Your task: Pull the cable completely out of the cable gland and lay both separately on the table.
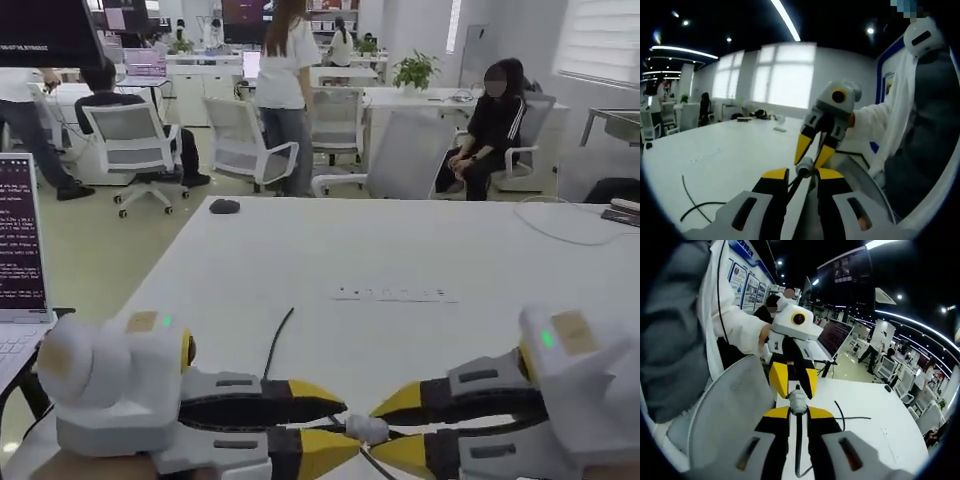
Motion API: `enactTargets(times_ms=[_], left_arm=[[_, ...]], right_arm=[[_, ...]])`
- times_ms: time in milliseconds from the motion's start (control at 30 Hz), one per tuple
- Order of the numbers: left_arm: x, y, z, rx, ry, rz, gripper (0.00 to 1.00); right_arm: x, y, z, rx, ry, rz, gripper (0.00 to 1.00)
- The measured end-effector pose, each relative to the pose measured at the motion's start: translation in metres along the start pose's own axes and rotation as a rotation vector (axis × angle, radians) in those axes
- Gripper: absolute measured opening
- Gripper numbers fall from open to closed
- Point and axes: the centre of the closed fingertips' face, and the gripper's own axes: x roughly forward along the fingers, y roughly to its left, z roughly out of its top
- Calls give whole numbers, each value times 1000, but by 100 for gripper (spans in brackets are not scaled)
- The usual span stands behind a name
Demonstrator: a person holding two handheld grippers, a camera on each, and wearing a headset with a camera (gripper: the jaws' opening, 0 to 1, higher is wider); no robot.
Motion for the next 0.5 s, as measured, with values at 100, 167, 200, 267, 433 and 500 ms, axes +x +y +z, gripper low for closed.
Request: enactTargets(times_ms=[100,167,200,267,433,500], left_arm=[[0,-4,-1,0,4,-18,19],[-2,-6,0,-8,-10,-33,17],[-2,-7,2,-5,-25,-38,17],[-2,-8,5,-28,-41,-52,17],[0,-8,9,-94,-58,-63,16],[-2,-9,10,-158,-66,-79,16]], right_arm=[[0,1,3,-21,-4,3,10],[0,0,5,-33,-4,6,10],[-1,1,6,-36,-9,12,10],[-1,1,8,-42,-12,16,10],[-1,0,11,-70,-9,15,10],[-1,0,13,-55,-19,21,10]])
